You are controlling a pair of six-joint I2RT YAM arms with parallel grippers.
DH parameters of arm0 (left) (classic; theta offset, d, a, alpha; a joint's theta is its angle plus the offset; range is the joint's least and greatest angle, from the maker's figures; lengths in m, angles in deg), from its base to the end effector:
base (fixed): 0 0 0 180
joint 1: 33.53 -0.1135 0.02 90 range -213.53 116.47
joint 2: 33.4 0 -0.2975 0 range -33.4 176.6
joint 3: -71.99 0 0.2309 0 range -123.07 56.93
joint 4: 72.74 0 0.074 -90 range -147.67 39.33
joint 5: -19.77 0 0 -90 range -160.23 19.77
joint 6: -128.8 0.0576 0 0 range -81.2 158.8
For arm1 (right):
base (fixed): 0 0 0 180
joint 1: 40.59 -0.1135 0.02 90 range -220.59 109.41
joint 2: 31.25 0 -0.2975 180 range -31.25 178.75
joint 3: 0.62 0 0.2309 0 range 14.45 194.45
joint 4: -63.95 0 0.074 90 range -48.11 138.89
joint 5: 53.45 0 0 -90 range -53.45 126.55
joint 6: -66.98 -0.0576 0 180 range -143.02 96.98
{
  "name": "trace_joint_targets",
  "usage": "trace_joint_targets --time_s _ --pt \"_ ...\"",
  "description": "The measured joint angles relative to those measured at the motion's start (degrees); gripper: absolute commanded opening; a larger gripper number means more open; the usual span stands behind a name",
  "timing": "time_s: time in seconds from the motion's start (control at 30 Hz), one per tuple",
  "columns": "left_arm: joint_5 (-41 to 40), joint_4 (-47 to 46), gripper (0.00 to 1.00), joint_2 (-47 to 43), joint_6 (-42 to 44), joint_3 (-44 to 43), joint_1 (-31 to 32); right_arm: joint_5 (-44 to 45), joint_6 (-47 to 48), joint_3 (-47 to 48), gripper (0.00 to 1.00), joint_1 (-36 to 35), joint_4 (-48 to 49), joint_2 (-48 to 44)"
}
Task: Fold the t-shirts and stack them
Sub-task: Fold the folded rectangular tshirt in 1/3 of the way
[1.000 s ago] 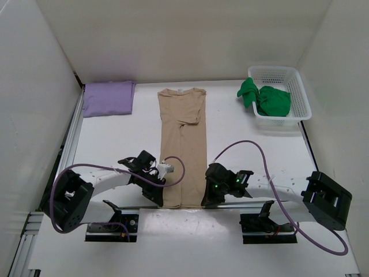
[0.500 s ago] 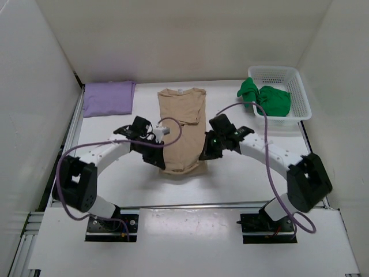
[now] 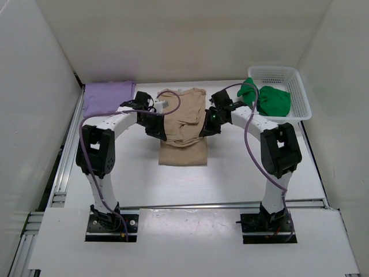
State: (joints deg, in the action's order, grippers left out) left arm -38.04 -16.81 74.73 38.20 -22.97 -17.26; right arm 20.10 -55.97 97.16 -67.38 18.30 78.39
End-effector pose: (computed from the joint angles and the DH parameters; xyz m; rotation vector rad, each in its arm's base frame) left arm 0.3573 -0.1363 0.2290 0.5183 2.6961 -0.8567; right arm 0.3634 0.2018 0.2372 0.0315 2.6995 0.7295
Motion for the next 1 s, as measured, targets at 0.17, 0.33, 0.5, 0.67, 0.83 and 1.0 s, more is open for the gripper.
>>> trace_joint_targets --time_s 0.17,0.33,0.5,0.67,0.83,1.0 --pt "0.0 1.2 0.10 7.1 0.0 -3.7 -0.5 -1.0 0.0 0.8 0.00 1.9 -0.1 3.5" --pt "0.0 2.0 0.14 10.6 0.0 -7.4 -1.4 -2.6 -1.3 1.6 0.09 4.3 0.5 7.3" --pt "0.3 3.0 0.47 12.4 0.4 -9.9 -2.4 -2.5 -2.9 4.9 0.44 5.2 0.8 11.3" --pt "-1.0 5.0 0.61 14.3 0.2 -16.0 -4.4 -0.1 -2.9 4.9 0.51 7.1 0.6 10.6" --pt "-7.3 4.7 0.49 10.4 0.1 -18.5 -5.6 5.6 0.3 2.2 0.33 5.3 0.7 3.1" --pt "-8.6 5.6 0.50 0.0 0.2 -7.2 -2.4 6.6 1.5 0.7 0.03 -4.9 2.3 -3.5"
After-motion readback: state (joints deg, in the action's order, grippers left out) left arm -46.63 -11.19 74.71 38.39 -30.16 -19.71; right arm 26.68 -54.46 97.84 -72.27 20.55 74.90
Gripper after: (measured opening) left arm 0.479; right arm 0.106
